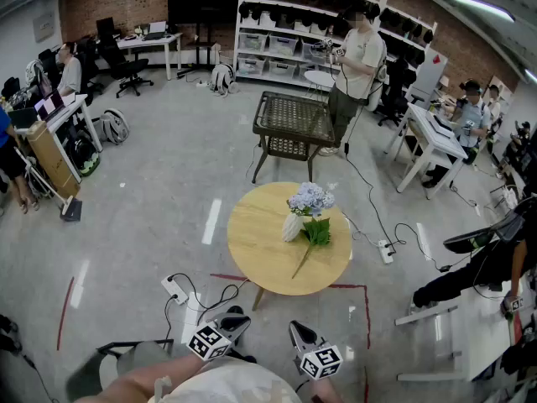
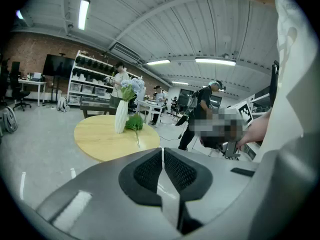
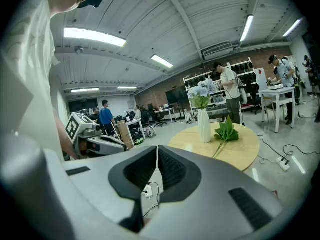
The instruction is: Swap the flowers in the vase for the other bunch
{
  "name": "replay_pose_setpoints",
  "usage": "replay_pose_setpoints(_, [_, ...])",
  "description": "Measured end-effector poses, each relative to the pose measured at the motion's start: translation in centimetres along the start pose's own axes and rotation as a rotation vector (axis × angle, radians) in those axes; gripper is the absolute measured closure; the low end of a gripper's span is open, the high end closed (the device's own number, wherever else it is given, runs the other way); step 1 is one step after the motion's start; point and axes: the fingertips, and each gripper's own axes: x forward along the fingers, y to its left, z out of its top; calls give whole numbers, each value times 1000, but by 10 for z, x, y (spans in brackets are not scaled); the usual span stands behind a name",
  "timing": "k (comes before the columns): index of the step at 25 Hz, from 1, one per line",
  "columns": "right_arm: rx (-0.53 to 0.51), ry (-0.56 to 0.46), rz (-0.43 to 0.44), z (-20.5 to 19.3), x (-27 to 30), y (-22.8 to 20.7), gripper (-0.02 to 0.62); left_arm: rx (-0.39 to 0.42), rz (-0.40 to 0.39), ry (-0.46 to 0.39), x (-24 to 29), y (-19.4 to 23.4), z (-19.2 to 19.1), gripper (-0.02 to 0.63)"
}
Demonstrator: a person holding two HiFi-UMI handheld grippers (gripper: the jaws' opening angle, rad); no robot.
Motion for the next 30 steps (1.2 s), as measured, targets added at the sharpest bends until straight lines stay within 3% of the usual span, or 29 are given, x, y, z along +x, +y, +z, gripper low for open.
replay_pose_setpoints(30, [14, -35, -40, 11, -8, -18, 584, 38, 7, -14, 11, -4, 24, 589])
